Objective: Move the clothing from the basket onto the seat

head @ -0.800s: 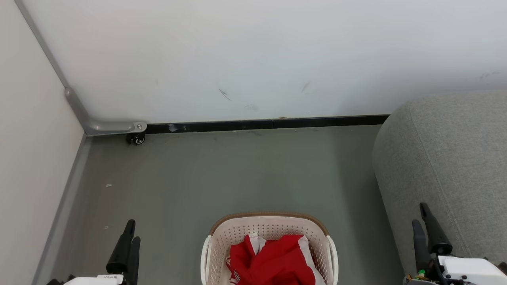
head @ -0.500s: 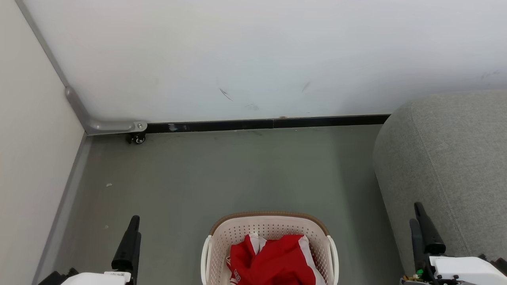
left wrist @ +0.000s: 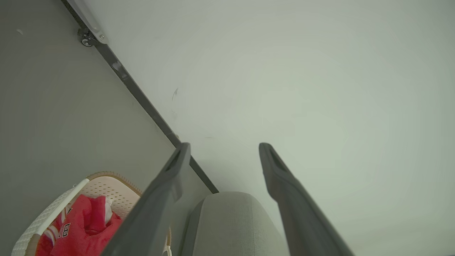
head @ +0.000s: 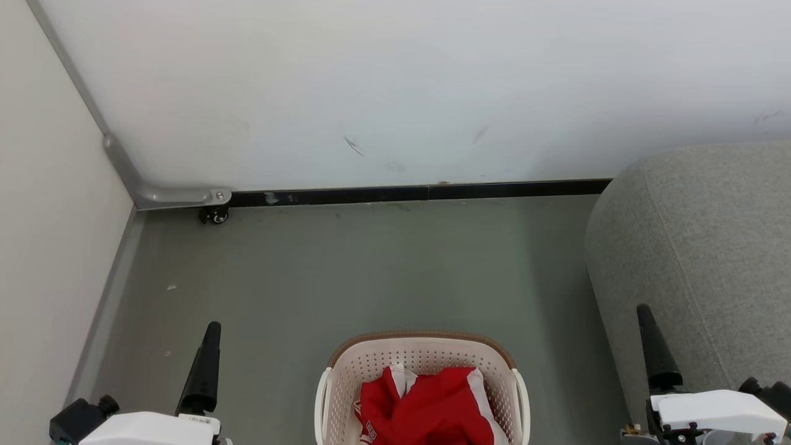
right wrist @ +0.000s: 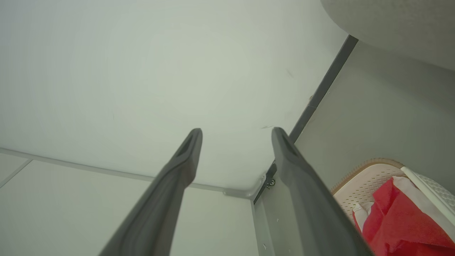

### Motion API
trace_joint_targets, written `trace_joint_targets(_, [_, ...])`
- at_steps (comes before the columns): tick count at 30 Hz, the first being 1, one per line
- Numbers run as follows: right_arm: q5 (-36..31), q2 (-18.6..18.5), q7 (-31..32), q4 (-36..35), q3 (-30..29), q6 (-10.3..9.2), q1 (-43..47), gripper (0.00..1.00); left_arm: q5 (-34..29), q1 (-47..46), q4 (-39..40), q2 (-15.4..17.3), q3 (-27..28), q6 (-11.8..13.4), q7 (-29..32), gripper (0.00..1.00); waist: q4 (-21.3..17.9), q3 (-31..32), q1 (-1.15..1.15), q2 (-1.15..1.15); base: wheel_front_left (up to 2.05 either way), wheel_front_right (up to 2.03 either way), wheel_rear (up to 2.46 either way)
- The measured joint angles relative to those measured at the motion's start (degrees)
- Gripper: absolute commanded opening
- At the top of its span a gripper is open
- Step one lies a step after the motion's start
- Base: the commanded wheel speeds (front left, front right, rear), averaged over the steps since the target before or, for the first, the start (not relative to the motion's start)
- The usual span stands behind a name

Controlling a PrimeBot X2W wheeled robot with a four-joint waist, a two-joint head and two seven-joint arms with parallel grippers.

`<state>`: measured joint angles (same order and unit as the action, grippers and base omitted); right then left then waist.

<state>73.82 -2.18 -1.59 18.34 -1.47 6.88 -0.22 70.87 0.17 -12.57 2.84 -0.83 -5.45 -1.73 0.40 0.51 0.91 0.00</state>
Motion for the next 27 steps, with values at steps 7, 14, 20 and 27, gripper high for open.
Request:
trace_joint_targets(7, [-8.2, -0.5, -1.4, 0.0, 1.5, 0.00, -0.1, 1.00, -8.1, 0.0, 1.7, 0.4, -1.9, 1.2, -1.4, 1.00, 0.1, 0.2, 0.09, 0.00, 0.00, 0.00, 0.00])
trace_joint_targets(14, [-16.7, -0.6, -2.6, 0.2, 2.2, 0.01, -1.1, 1.00, -17.5, 0.0, 3.0, 1.6, -4.2, 2.5, -2.8, 1.00, 0.2, 0.3, -0.07, 0.00, 0.00, 0.00, 0.00])
trace_joint_targets(20, [-24.3, -0.7, -3.9, 0.5, 2.8, 0.02, -1.1, 1.00, -26.5, 0.0, 3.8, 3.3, -6.9, 3.7, -3.9, 1.00, 0.3, 0.3, -0.37, 0.00, 0.00, 0.00, 0.00])
trace_joint_targets(27, [-31.0, -0.6, -5.1, 0.8, 2.8, 0.15, -1.2, 1.00, -34.5, 0.0, 4.4, 4.2, -9.1, 5.5, -4.9, 1.00, 0.4, 0.3, -0.66, 0.00, 0.00, 0.00, 0.00])
